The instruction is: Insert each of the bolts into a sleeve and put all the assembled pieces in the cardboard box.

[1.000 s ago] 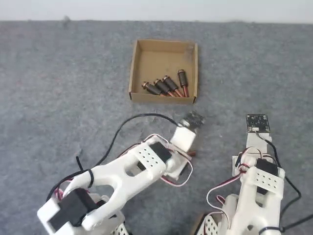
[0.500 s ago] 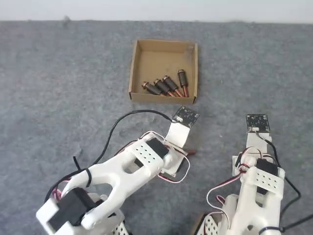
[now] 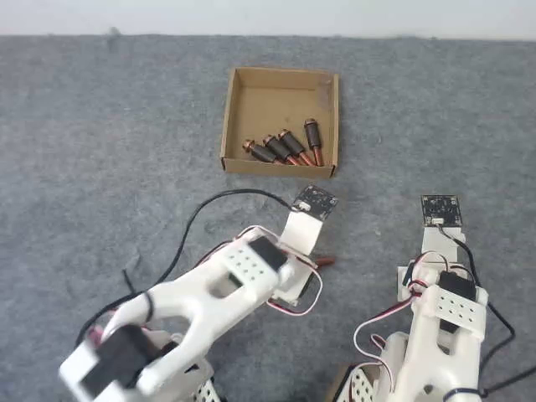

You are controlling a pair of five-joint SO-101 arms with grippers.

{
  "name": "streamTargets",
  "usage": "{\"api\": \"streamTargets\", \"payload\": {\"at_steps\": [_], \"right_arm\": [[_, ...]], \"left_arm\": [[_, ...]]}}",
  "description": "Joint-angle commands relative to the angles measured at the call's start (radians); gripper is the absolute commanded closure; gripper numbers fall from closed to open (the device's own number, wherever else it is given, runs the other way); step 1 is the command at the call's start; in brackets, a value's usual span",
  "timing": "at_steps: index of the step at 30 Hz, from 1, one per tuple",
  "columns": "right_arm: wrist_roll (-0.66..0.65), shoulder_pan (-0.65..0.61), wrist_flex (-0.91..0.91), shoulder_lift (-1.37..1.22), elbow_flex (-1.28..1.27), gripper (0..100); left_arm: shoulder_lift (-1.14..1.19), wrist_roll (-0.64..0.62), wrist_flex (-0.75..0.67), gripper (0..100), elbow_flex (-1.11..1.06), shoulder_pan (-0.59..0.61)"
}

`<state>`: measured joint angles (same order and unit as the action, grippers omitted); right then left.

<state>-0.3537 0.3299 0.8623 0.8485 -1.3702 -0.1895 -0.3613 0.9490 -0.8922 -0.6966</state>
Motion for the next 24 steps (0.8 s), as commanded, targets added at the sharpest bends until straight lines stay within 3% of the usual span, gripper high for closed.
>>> {"api": "streamTargets", "payload": {"at_steps": [1, 7, 18, 24], "right_arm": [[-0.014, -0.015, -0.019, 0.027, 0.008, 99.3], [-0.014, -0.015, -0.019, 0.027, 0.008, 99.3], [-0.014, -0.015, -0.018, 0.027, 0.008, 99.3], [-0.014, -0.015, -0.018, 0.027, 0.006, 99.3]], "left_arm": [[0.158, -0.009, 0.017, 99, 0.130, 0.009], [0.256, -0.011, 0.037, 99, 0.211, 0.026], [0.259, -0.011, 0.034, 99, 0.343, 0.226], [0.269, -0.012, -0.183, 99, 0.325, 0.249]]}}
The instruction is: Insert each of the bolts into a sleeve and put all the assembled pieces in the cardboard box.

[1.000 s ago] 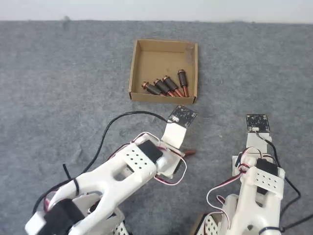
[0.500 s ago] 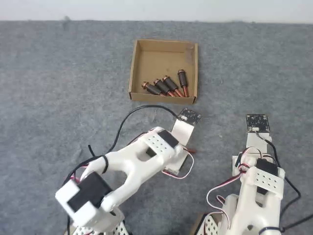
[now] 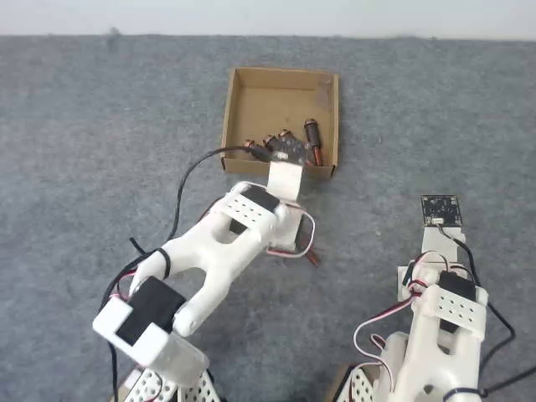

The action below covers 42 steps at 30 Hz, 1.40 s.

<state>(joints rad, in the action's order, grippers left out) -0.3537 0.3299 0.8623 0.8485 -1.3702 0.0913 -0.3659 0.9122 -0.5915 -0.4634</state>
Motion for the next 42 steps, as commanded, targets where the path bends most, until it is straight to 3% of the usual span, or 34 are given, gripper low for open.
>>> {"api": "streamTargets", "payload": {"at_steps": [1, 4, 6, 9, 12, 19, 27, 34, 42], "right_arm": [[-0.014, -0.015, -0.018, 0.027, 0.006, 99.3], [-0.014, -0.015, -0.018, 0.027, 0.006, 99.3], [-0.014, -0.015, -0.018, 0.027, 0.006, 99.3], [-0.014, -0.015, -0.018, 0.027, 0.006, 99.3], [-0.014, -0.015, -0.018, 0.027, 0.006, 99.3], [-0.014, -0.015, -0.018, 0.027, 0.006, 99.3], [-0.014, -0.015, -0.018, 0.027, 0.006, 99.3], [-0.014, -0.015, -0.018, 0.027, 0.006, 99.3], [-0.014, -0.015, -0.018, 0.027, 0.005, 99.3]], "left_arm": [[-0.014, -0.008, -0.178, 99, 0.015, 0.014], [-0.026, -0.021, -0.203, 99, 0.007, 0.006], [-0.061, -0.098, -0.195, 99, 0.007, 0.006], [-0.157, -0.186, -0.126, 99, 0.005, 0.000], [-0.244, -0.192, -0.068, 98, -0.012, -0.032], [-0.304, -0.261, -0.069, 78, -0.148, -0.117], [-0.221, -0.262, -0.201, 87, -0.202, -0.074], [-0.051, -0.262, -0.203, 87, -0.096, -0.072], [-0.025, -0.262, -0.204, 87, -0.068, -0.069]]}}
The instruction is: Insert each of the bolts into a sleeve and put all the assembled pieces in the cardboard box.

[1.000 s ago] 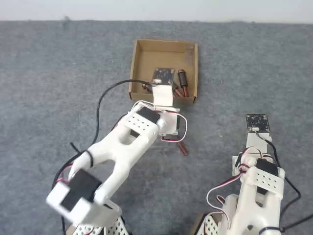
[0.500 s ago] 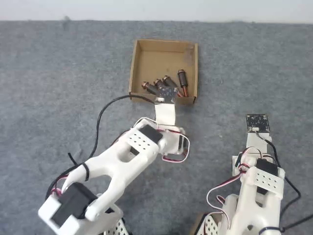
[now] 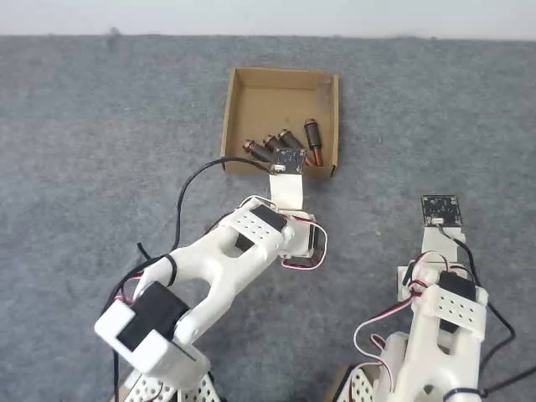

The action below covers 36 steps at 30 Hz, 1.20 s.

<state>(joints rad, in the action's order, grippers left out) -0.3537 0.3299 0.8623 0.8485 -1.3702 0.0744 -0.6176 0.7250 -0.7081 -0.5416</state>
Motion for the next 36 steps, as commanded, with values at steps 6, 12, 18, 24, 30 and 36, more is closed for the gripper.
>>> {"api": "streamTargets", "payload": {"at_steps": [6, 12, 18, 24, 30, 36], "right_arm": [[-0.014, -0.015, -0.016, 0.027, 0.005, 99.3], [-0.014, -0.013, -0.015, 0.027, 0.006, 99.3], [-0.014, -0.013, -0.015, 0.027, 0.006, 99.3], [-0.014, -0.013, -0.015, 0.027, 0.006, 99.3], [-0.014, -0.012, -0.013, 0.027, 0.006, 99.3], [-0.014, -0.012, -0.012, 0.027, 0.006, 99.3]], "left_arm": [[-0.005, -0.009, -0.015, 90, 0.048, 0.006], [-0.012, 0.074, -0.014, 97, 0.048, 0.003], [-0.014, 0.163, 0.097, 89, 0.094, 0.009], [-0.005, 0.160, 0.094, 87, 0.125, 0.018], [0.081, 0.158, 0.083, 87, 0.185, 0.064], [0.112, 0.158, 0.084, 87, 0.217, 0.049]]}}
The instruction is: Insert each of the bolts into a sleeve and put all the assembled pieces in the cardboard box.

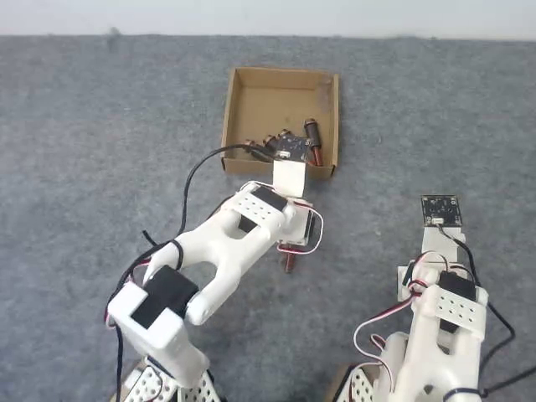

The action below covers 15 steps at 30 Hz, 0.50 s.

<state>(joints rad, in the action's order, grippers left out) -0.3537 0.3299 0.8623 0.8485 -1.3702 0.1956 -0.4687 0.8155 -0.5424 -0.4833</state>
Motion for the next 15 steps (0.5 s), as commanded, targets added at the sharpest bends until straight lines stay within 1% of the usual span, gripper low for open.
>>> {"api": "streamTargets", "payload": {"at_steps": [1, 4, 5, 15], "right_arm": [[-0.014, -0.012, -0.012, 0.027, 0.006, 99.3], [-0.014, -0.012, -0.012, 0.027, 0.006, 99.3], [-0.014, -0.012, -0.012, 0.027, 0.006, 99.3], [-0.014, -0.012, -0.015, 0.027, 0.006, 99.3]], "left_arm": [[-0.008, 0.009, -0.006, 89, 0.051, -0.017], [-0.005, 0.014, -0.012, 98, 0.054, -0.035], [-0.005, 0.015, -0.012, 100, 0.054, -0.041], [-0.012, 0.015, -0.006, 99, 0.048, -0.041]]}}
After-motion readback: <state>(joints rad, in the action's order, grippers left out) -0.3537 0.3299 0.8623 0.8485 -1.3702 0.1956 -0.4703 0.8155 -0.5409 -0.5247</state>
